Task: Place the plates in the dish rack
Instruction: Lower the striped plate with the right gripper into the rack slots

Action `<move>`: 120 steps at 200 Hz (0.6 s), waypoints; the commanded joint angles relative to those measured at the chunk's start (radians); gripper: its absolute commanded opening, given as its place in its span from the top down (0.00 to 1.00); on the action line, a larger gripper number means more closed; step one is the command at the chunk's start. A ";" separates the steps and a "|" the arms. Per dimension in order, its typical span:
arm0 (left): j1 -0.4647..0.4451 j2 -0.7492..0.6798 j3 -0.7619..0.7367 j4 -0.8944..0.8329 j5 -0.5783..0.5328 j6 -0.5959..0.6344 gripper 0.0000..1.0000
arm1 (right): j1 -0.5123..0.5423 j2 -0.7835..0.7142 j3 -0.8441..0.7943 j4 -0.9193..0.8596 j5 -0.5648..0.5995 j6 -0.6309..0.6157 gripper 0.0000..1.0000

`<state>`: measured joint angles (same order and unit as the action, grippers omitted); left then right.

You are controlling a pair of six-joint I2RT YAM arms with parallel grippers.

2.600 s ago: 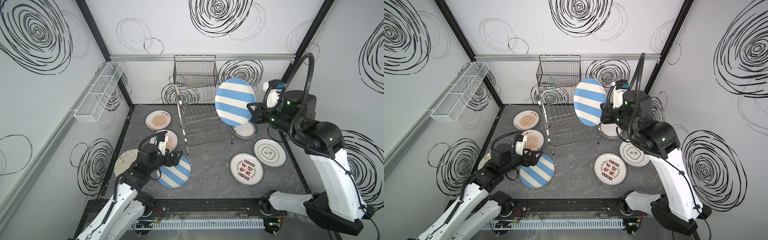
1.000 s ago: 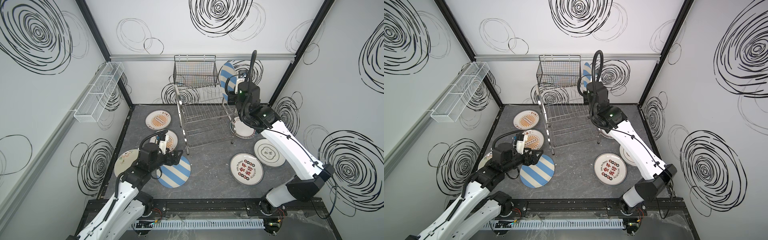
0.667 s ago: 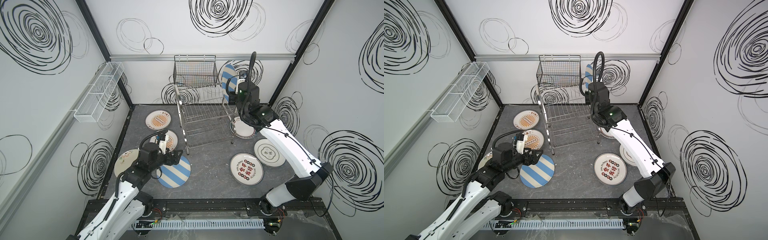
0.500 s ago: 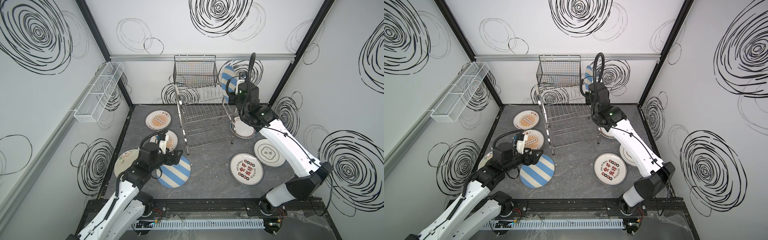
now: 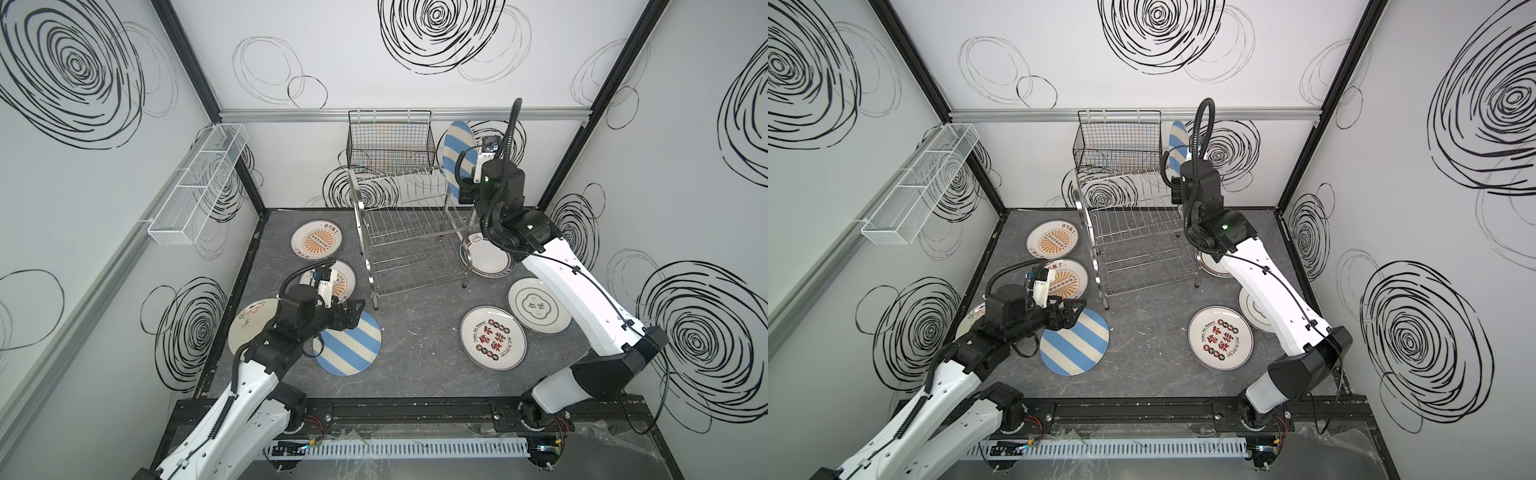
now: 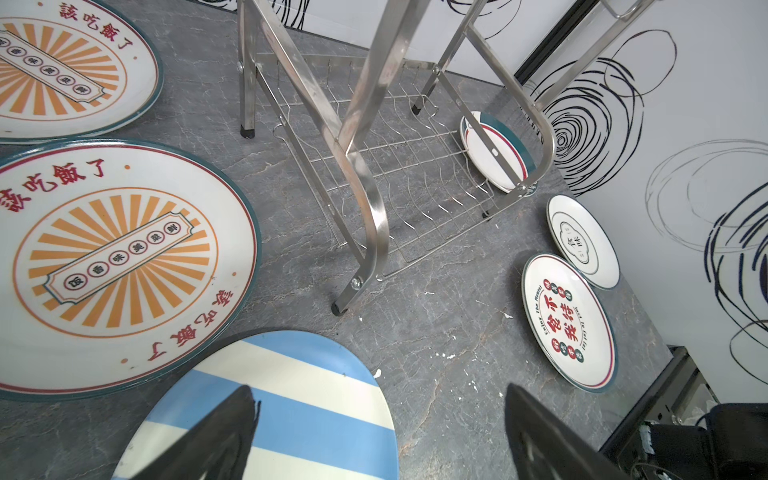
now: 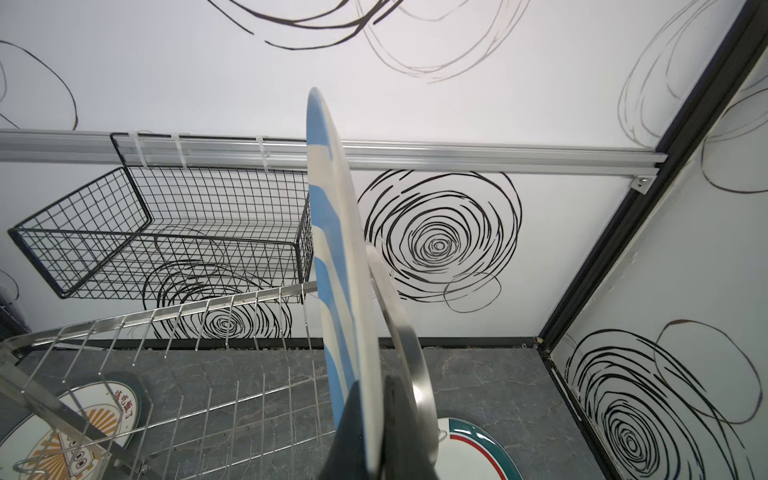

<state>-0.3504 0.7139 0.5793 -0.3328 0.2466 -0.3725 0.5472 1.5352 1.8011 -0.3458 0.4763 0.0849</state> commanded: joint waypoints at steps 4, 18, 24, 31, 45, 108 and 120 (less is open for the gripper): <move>0.010 0.004 -0.008 0.052 0.012 0.012 0.04 | 0.008 0.001 0.037 0.075 0.015 -0.016 1.00; 0.011 0.004 -0.008 0.052 0.011 0.013 0.04 | 0.008 0.009 0.036 0.075 0.015 -0.019 1.00; 0.010 0.004 -0.008 0.052 0.010 0.012 0.04 | 0.008 0.012 0.036 0.073 0.014 -0.020 1.00; 0.010 0.003 -0.009 0.052 0.008 0.013 0.04 | 0.008 0.015 0.034 0.074 0.011 -0.018 1.00; 0.009 0.004 -0.008 0.051 0.008 0.012 0.04 | 0.008 0.016 0.024 0.080 -0.002 -0.011 1.00; 0.010 0.009 -0.007 0.047 0.000 0.014 0.04 | 0.008 0.024 -0.002 0.085 -0.012 -0.001 1.00; 0.010 0.010 -0.007 0.047 0.003 0.015 0.04 | 0.009 0.024 -0.013 0.086 -0.014 0.003 1.00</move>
<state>-0.3504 0.7204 0.5793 -0.3328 0.2462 -0.3721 0.5514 1.5623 1.7981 -0.3298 0.4557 0.0788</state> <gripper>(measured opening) 0.957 0.074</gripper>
